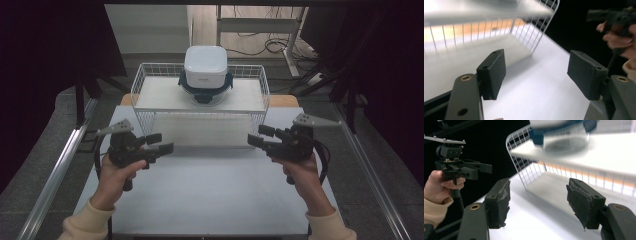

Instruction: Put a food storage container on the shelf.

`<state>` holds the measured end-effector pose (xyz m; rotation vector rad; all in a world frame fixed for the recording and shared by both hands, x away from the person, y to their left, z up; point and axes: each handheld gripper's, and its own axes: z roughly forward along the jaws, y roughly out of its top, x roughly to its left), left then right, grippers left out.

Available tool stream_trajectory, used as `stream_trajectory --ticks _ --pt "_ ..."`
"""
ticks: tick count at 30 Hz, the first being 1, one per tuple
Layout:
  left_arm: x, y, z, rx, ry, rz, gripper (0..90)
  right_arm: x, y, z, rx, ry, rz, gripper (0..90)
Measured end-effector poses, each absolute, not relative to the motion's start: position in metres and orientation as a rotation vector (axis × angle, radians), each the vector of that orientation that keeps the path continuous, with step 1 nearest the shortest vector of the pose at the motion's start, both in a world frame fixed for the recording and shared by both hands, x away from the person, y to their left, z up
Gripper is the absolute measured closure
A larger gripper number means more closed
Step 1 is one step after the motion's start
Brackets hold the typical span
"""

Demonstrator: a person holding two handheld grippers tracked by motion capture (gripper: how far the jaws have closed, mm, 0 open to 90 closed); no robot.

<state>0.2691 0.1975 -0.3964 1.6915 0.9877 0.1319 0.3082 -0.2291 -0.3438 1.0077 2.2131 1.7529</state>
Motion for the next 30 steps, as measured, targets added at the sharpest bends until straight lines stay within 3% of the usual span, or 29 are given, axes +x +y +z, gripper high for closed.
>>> stream_trajectory --ticks 8,16,30 --pt "0.242 0.200 -0.441 1.752 1.035 0.127 29.9 0.276 -0.242 -0.399 1.052 2.277 1.636 33.7" --pt "0.231 0.190 -0.477 1.830 1.088 0.153 30.1 0.268 -0.244 -0.459 1.156 2.370 1.516 32.4" --pt "0.231 0.193 -0.484 1.802 1.091 0.134 30.0 0.271 -0.239 -0.476 1.142 2.405 1.506 30.7"
